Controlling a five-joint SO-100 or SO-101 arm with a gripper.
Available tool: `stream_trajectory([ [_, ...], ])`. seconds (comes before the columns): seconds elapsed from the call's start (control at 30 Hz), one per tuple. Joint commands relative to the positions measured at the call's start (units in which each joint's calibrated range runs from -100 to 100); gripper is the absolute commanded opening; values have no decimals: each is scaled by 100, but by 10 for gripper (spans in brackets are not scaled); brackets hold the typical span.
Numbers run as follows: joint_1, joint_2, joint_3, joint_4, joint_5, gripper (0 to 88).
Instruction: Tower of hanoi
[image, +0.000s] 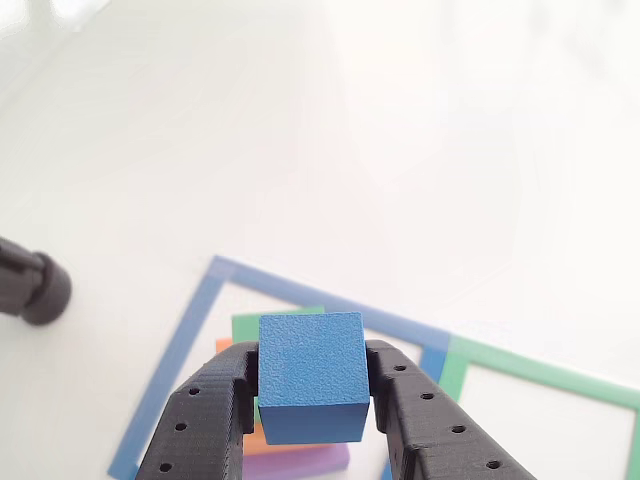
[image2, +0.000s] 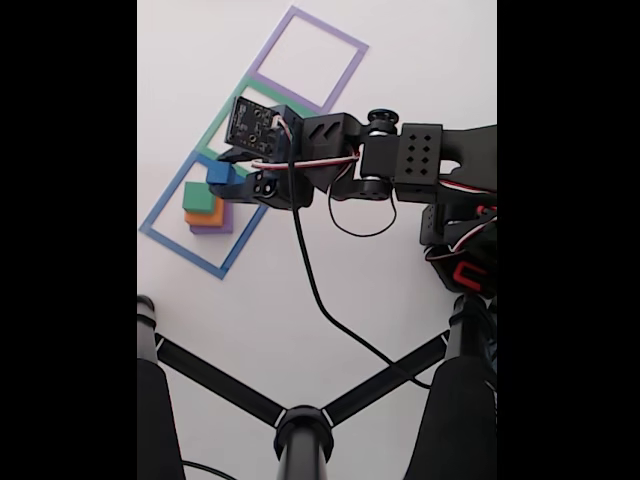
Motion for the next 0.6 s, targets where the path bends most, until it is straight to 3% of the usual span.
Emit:
stream_trajectory([
  [0.0,-73,424,81,-1205,99,34],
  [0.57,-172,1938,290,-3212,99,39],
])
